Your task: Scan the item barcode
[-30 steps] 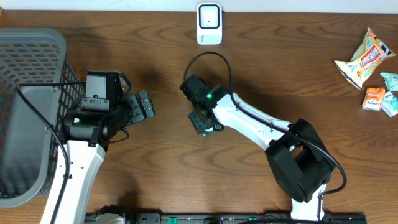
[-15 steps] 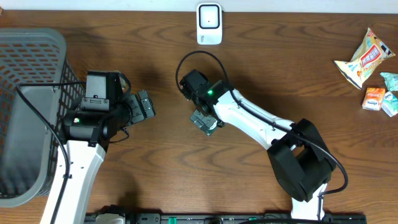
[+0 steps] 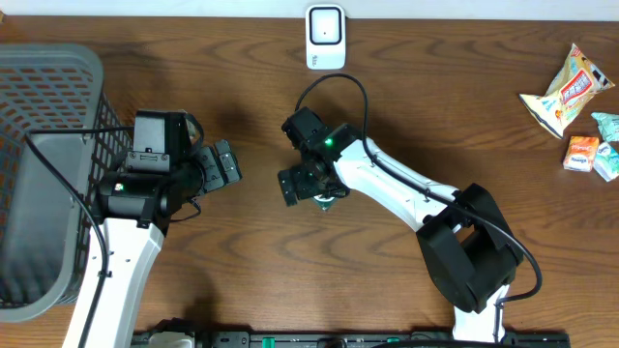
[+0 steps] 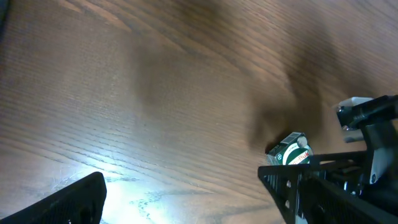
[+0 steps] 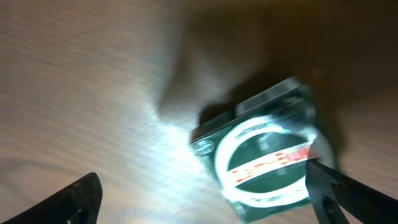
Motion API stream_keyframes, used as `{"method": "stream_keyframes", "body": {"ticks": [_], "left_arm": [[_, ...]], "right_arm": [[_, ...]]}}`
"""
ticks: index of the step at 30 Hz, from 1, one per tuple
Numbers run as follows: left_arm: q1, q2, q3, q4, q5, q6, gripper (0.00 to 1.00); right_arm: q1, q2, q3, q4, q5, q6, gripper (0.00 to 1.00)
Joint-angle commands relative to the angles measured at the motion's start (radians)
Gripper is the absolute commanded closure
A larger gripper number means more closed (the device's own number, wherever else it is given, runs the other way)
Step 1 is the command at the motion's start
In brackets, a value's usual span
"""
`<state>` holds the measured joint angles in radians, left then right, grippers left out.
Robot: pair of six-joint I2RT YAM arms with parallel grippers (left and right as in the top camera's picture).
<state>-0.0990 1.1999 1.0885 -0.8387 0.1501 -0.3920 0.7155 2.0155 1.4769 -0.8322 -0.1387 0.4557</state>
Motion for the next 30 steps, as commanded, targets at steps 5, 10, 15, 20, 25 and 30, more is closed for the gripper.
{"method": "stream_keyframes", "body": {"ticks": [5,10,15,20,25,30], "left_arm": [[0.006,0.002,0.009,-0.002,-0.013,0.003,0.03],[0.006,0.002,0.009,-0.003,-0.013,0.003,0.02],[0.006,0.002,0.009,-0.003,-0.013,0.003,0.02],[0.006,0.002,0.009,-0.002,-0.013,0.003,0.02],[0.006,0.002,0.009,-0.003,-0.013,0.003,0.02],[0.006,0.002,0.009,-0.002,-0.013,0.003,0.02]], "right_arm": [[-0.008,0.009,0.013,-0.028,0.000,0.199,0.01],[-0.020,0.009,0.013,-0.128,0.109,0.490,0.01],[-0.020,0.010,0.012,-0.143,0.111,0.562,0.01],[-0.020,0.022,0.005,-0.099,0.111,0.569,0.01],[-0.019,0.066,0.004,-0.077,0.170,0.602,0.01],[-0.020,0.106,0.004,-0.076,0.172,0.626,0.01]]}}
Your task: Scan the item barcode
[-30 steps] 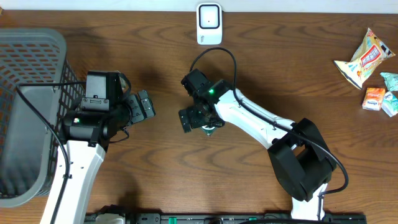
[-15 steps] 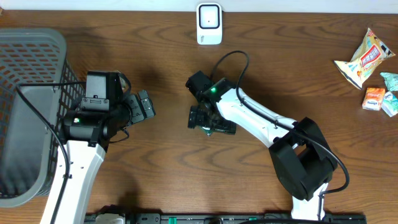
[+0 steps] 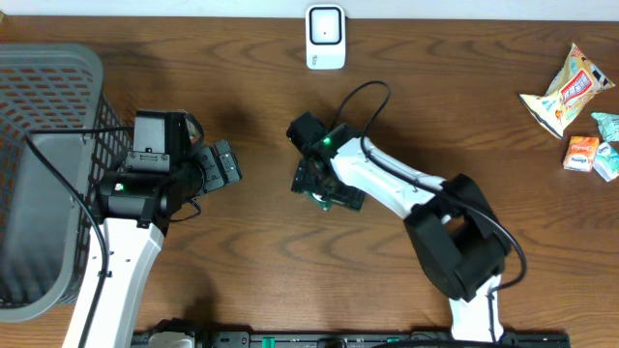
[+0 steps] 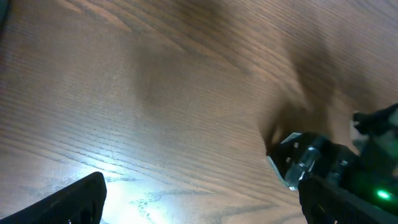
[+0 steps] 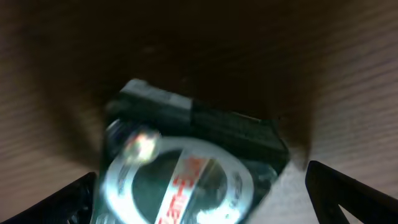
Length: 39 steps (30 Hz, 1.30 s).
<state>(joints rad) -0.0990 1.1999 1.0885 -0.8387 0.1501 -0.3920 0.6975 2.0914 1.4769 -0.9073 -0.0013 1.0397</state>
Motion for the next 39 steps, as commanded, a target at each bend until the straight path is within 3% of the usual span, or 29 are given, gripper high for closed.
{"method": "stream_keyframes", "body": {"ticks": [1,4,9,13,20,25,29,39], "left_arm": [[0.006,0.002,0.009,-0.003,-0.013,0.003,0.02],[0.006,0.002,0.009,-0.003,-0.013,0.003,0.02],[0.006,0.002,0.009,-0.002,-0.013,0.003,0.02],[0.006,0.002,0.009,-0.002,-0.013,0.003,0.02],[0.006,0.002,0.009,-0.002,-0.013,0.003,0.02],[0.006,0.002,0.009,-0.003,-0.013,0.003,0.02],[0.006,0.002,0.009,-0.002,-0.013,0.003,0.02],[0.006,0.002,0.009,-0.003,-0.013,0.003,0.02]], "right_arm": [[-0.002,0.042,0.004,-0.002,0.035,0.041,0.01],[0.004,0.048,0.004,-0.005,0.037,0.038,0.18],[0.007,0.048,0.004,-0.006,0.034,-0.077,0.21],[-0.004,0.040,0.009,-0.011,0.010,-0.251,0.31],[-0.030,-0.003,0.014,0.003,-0.067,-0.476,0.30],[-0.071,-0.053,0.014,0.042,-0.208,-0.733,0.30],[-0.116,-0.084,0.014,0.076,-0.457,-0.957,0.28],[-0.260,-0.089,0.014,0.091,-0.996,-1.154,0.27]]}}
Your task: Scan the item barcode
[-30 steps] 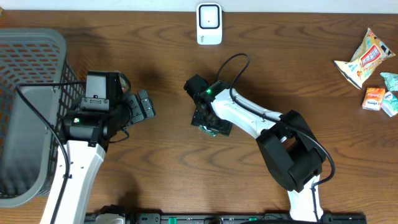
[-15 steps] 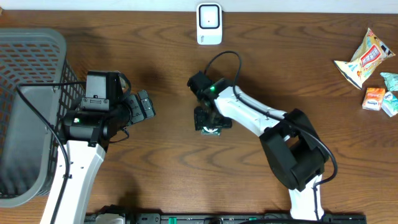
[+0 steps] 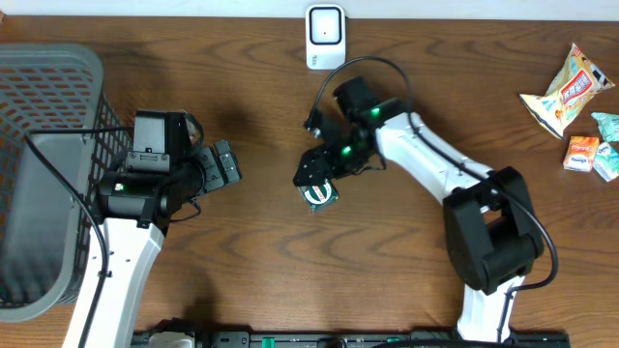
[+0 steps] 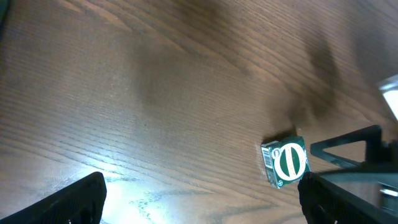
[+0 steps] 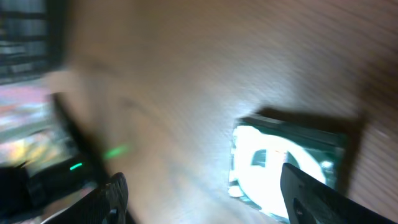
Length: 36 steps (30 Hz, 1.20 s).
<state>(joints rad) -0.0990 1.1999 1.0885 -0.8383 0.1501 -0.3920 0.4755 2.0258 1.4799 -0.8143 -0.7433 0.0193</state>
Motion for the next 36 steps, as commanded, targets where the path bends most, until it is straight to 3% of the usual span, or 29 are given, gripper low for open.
{"method": "stream_keyframes", "body": {"ticks": [1,5,12,17,21,24,36], "left_arm": [[0.006,0.002,0.009,-0.003,-0.013,0.003,0.02],[0.006,0.002,0.009,-0.003,-0.013,0.003,0.02],[0.006,0.002,0.009,-0.003,-0.013,0.003,0.02],[0.006,0.002,0.009,-0.003,-0.013,0.003,0.03],[0.006,0.002,0.009,-0.003,-0.013,0.003,0.03],[0.006,0.002,0.009,-0.003,-0.013,0.003,0.03],[0.006,0.002,0.009,-0.003,-0.013,0.003,0.02]], "right_arm": [[-0.046,-0.023,0.011,-0.002,-0.244,-0.133,0.27],[-0.055,-0.023,0.011,-0.031,-0.076,-0.093,0.23],[-0.002,-0.023,0.010,-0.095,0.402,0.048,0.17],[0.061,-0.023,0.010,-0.086,0.475,0.048,0.15],[0.114,-0.023,-0.004,-0.067,0.601,0.128,0.13],[0.151,-0.023,-0.024,-0.047,0.661,0.164,0.06],[0.186,-0.023,-0.134,0.063,0.665,0.172,0.06]]}}
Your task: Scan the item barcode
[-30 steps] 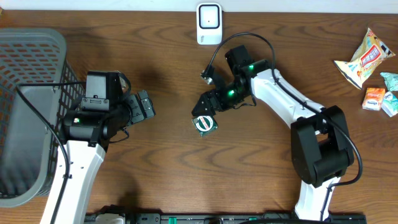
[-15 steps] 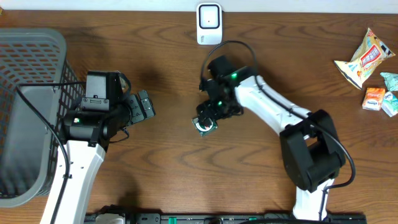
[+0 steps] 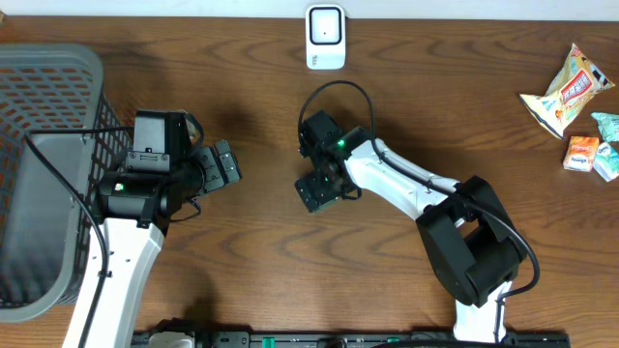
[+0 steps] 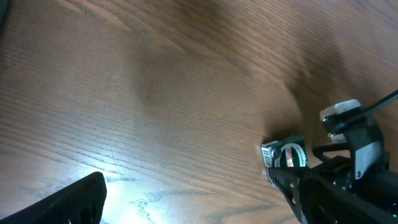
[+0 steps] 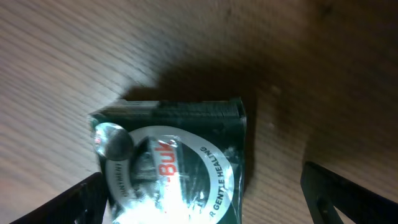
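The item is a small dark green box (image 5: 177,165) with a white ring label, lying flat on the wooden table. My right gripper (image 5: 208,202) hangs right above it, open, one finger on each side and neither touching. In the overhead view the right gripper (image 3: 318,189) hides the box. The left wrist view shows the box (image 4: 286,155) beside the right arm's fingers. The white scanner (image 3: 325,37) stands at the table's back edge, behind the right gripper. My left gripper (image 3: 224,164) is open and holds nothing, left of the box.
A grey mesh basket (image 3: 44,116) fills the left side of the table. Snack packets (image 3: 564,89) and small wrapped sweets (image 3: 592,155) lie at the far right. The right arm's black cable (image 3: 340,92) loops toward the scanner.
My right gripper was up and to the right of the box, which lay uncovered. Now it is straight over the box, fingers open on both sides. The box lies in about the same spot.
At first my right gripper hung open over the green box. Then it was low and turned over it. Later it was off to the back right, with the box lying free on the table. Now it is back above the box. The left arm has stayed still.
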Motion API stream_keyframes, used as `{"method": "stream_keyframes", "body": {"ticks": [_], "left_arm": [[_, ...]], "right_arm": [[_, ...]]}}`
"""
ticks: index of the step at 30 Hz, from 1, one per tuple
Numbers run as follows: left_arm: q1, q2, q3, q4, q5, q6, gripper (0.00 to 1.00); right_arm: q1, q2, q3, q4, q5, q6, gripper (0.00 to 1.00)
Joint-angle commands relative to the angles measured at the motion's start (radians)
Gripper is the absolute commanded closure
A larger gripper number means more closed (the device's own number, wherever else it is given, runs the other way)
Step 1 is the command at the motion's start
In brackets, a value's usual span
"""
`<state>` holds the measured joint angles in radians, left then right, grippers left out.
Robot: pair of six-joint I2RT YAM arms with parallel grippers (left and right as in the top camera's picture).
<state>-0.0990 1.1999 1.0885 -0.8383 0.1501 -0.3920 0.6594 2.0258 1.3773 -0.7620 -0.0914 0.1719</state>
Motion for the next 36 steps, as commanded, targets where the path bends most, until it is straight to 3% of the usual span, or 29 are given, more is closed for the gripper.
{"method": "stream_keyframes", "body": {"ticks": [1,6,13,18,24,36], "left_arm": [[0.006,0.002,0.009,-0.003,-0.013,0.003,0.02],[0.006,0.002,0.009,-0.003,-0.013,0.003,0.02],[0.006,0.002,0.009,-0.003,-0.013,0.003,0.02],[0.006,0.002,0.009,-0.003,-0.013,0.003,0.02],[0.006,0.002,0.009,-0.003,-0.013,0.003,0.02],[0.006,0.002,0.009,-0.003,-0.013,0.003,0.02]], "right_arm": [[0.002,-0.023,-0.040,0.015,0.005,0.030,0.07],[0.003,-0.023,-0.047,0.016,0.003,0.042,0.12],[0.010,-0.023,-0.047,0.018,0.003,0.041,0.32],[0.036,-0.023,-0.045,0.027,0.003,0.041,0.32],[0.053,-0.023,-0.026,0.025,-0.006,0.068,0.43],[-0.043,-0.023,0.082,-0.103,-0.237,0.019,0.50]]}}
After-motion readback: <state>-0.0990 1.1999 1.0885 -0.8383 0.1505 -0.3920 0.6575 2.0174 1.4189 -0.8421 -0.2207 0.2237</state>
